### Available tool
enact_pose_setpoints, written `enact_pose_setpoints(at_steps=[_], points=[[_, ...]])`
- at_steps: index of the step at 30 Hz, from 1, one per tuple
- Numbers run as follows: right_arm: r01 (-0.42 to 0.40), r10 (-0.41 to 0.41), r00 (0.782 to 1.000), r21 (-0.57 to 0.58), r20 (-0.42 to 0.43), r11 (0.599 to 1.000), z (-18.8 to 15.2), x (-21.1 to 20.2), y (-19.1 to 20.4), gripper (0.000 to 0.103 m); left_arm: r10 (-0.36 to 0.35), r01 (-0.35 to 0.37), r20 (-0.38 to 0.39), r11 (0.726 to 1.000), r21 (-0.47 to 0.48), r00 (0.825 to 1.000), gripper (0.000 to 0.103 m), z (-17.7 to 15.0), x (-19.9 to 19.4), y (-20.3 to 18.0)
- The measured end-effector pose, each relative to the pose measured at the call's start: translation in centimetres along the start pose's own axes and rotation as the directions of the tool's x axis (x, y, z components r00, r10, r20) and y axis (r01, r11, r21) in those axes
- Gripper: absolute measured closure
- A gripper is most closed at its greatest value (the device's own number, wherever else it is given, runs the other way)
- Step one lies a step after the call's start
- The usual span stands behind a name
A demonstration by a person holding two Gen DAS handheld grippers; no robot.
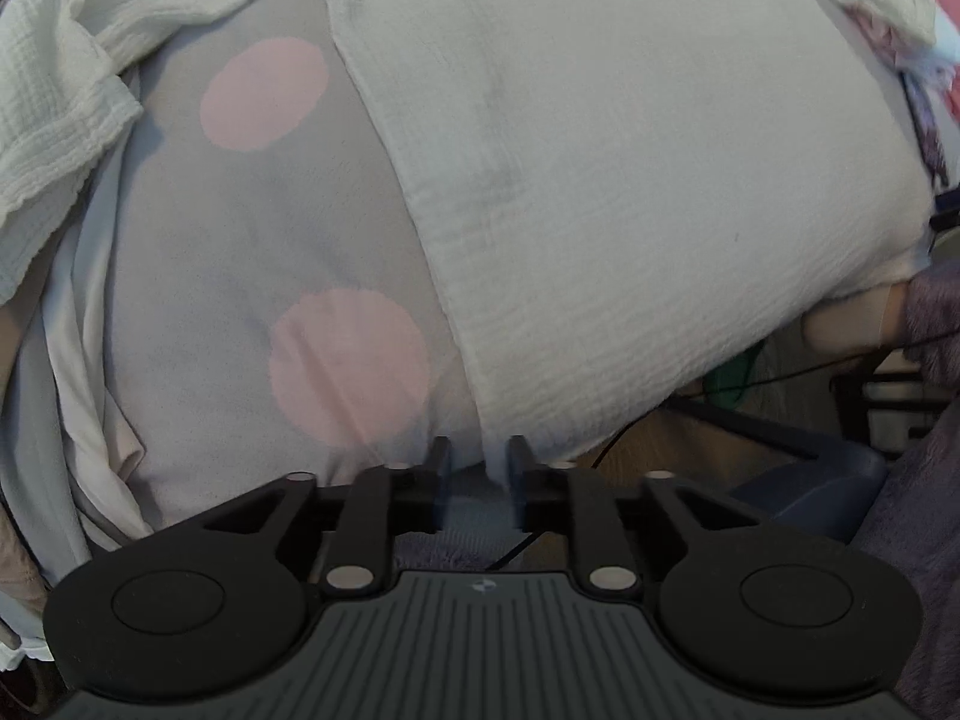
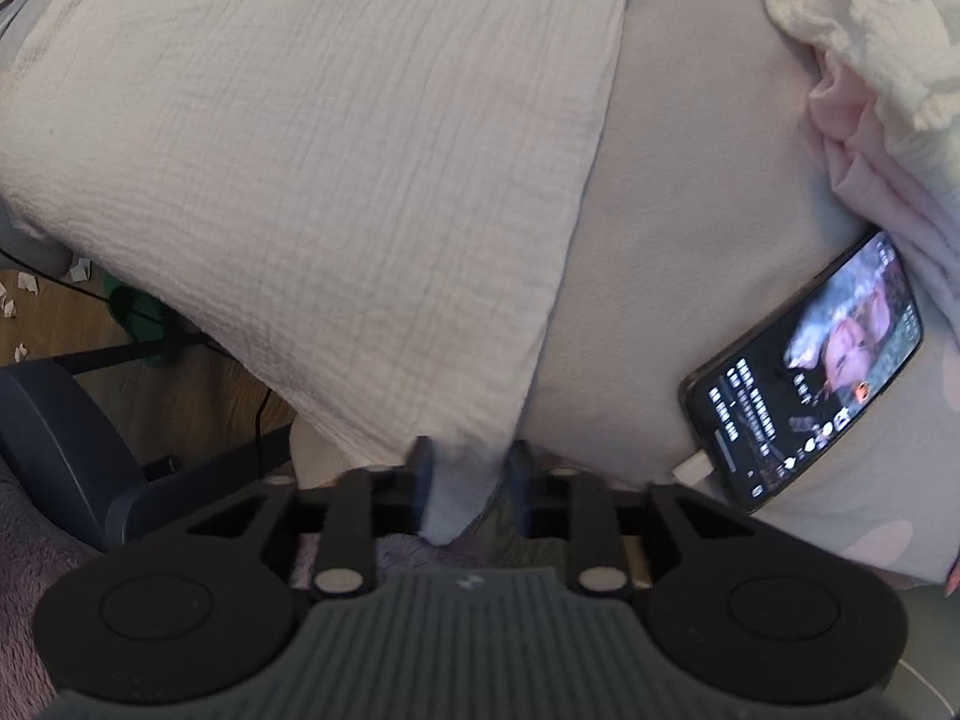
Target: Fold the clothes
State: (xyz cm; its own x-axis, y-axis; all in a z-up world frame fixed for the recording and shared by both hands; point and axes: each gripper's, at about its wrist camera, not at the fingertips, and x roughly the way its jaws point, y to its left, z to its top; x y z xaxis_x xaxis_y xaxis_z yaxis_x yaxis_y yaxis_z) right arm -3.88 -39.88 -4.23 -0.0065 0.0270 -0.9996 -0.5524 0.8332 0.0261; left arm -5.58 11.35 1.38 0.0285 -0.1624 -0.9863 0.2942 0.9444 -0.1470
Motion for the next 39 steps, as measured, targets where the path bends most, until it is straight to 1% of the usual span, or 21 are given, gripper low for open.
enact_pose_setpoints(at_steps=[2, 4, 6, 8, 11, 12, 15, 16, 18, 20, 23, 25, 26, 28, 30, 31, 33, 34, 35, 38, 39], points=[[0.005, -0.005, 0.999, 0.018, 0.048, 1.0, 0.1, -1.2, -0.6, 0.067, -0.025, 0.027, 0.054, 0.999, -0.028, 0.998, 0.078, 0.8, -1.1, 0.7], [0.008, -0.014, 0.994, 0.054, 0.109, 0.999, 0.2, -2.7, -1.7, 0.067, -0.038, 0.043, 0.108, 0.998, -0.046, 0.993, 0.075, 1.9, -2.3, 1.2], [0.039, -0.056, 0.985, 0.104, 0.164, 0.994, 0.7, -4.2, -3.2, 0.067, -0.036, 0.045, 0.15, 0.997, -0.057, 0.988, 0.073, 3.2, -3.3, 1.5], [0.067, -0.1, 0.971, 0.155, 0.216, 0.986, 1.2, -5.8, -4.7, 0.067, -0.029, 0.04, 0.183, 0.998, -0.058, 0.983, 0.072, 4.7, -4.1, 0.7], [0.104, -0.171, 0.942, 0.234, 0.289, 0.967, 2.0, -8.1, -6.9, 0.067, -0.025, 0.036, 0.227, 0.998, -0.047, 0.974, 0.068, 7.0, -4.4, -0.2], [0.114, -0.195, 0.93, 0.261, 0.311, 0.959, 2.3, -8.9, -7.6, 0.067, -0.023, 0.035, 0.243, 0.998, -0.043, 0.97, 0.066, 7.8, -4.4, -0.5], [0.139, -0.27, 0.888, 0.342, 0.372, 0.929, 3.0, -11.3, -9.8, 0.066, -0.031, 0.042, 0.293, 0.999, -0.032, 0.956, 0.066, 10.0, -4.5, -1.2], [0.135, -0.288, 0.875, 0.375, 0.388, 0.917, 3.1, -11.7, -10.4, 0.064, -0.035, 0.047, 0.309, 0.998, -0.032, 0.951, 0.065, 10.7, -4.5, -1.4], [0.116, -0.314, 0.853, 0.437, 0.416, 0.892, 3.6, -12.6, -11.6, 0.056, -0.044, 0.062, 0.341, 0.997, -0.04, 0.939, 0.064, 12.2, -4.4, -1.7], [0.082, -0.32, 0.834, 0.474, 0.448, 0.877, 3.8, -13.1, -12.6, 0.04, -0.049, 0.074, 0.368, 0.996, -0.054, 0.929, 0.064, 13.5, -4.2, -1.9], [0.052, -0.335, 0.812, 0.512, 0.478, 0.857, 4.7, -13.0, -13.4, 0.031, -0.04, 0.072, 0.399, 0.995, -0.067, 0.916, 0.063, 15.3, -3.6, -2.5], [0.061, -0.358, 0.801, 0.53, 0.479, 0.846, 6.8, -11.3, -13.1, 0.028, -0.041, 0.073, 0.402, 0.995, -0.064, 0.915, 0.063, 16.1, -2.8, -3.0], [0.068, -0.372, 0.796, 0.539, 0.478, 0.839, 7.2, -11.2, -13.3, 0.028, -0.043, 0.074, 0.4, 0.995, -0.062, 0.915, 0.063, 16.5, -2.4, -3.2], [0.072, -0.394, 0.786, 0.562, 0.477, 0.824, 8.1, -10.4, -14.2, 0.028, -0.046, 0.073, 0.385, 0.996, -0.055, 0.922, 0.063, 17.1, -1.4, -3.5], [0.061, -0.401, 0.783, 0.584, 0.475, 0.809, 8.9, -9.9, -15.1, 0.028, -0.044, 0.065, 0.37, 0.997, -0.045, 0.928, 0.063, 17.6, -0.7, -3.7], [0.055, -0.405, 0.782, 0.595, 0.474, 0.802, 9.2, -9.7, -15.5, 0.03, -0.042, 0.061, 0.367, 0.997, -0.038, 0.929, 0.063, 17.9, -0.4, -3.9], [0.064, -0.408, 0.778, 0.587, 0.477, 0.807, 9.9, -9.7, -15.4, 0.051, -0.04, 0.053, 0.362, 0.998, -0.026, 0.931, 0.063, 18.3, 0.0, -4.2], [0.068, -0.41, 0.776, 0.583, 0.479, 0.81, 10.2, -9.7, -15.3, 0.068, -0.04, 0.052, 0.36, 0.998, -0.024, 0.932, 0.063, 18.3, 0.1, -4.3], [0.073, -0.412, 0.774, 0.578, 0.481, 0.813, 10.5, -9.7, -15.2, 0.081, -0.041, 0.052, 0.358, 0.998, -0.021, 0.933, 0.063, 18.4, 0.2, -4.4], [0.108, -0.42, 0.76, 0.54, 0.496, 0.835, 11.2, -9.8, -13.8, 0.093, -0.042, 0.05, 0.352, 0.999, -0.015, 0.935, 0.063, 18.7, 0.5, -4.8], [0.103, -0.41, 0.758, 0.527, 0.507, 0.843, 11.4, -9.8, -13.3, 0.093, -0.042, 0.049, 0.35, 0.999, -0.012, 0.936, 0.063, 18.8, 0.6, -4.9]])
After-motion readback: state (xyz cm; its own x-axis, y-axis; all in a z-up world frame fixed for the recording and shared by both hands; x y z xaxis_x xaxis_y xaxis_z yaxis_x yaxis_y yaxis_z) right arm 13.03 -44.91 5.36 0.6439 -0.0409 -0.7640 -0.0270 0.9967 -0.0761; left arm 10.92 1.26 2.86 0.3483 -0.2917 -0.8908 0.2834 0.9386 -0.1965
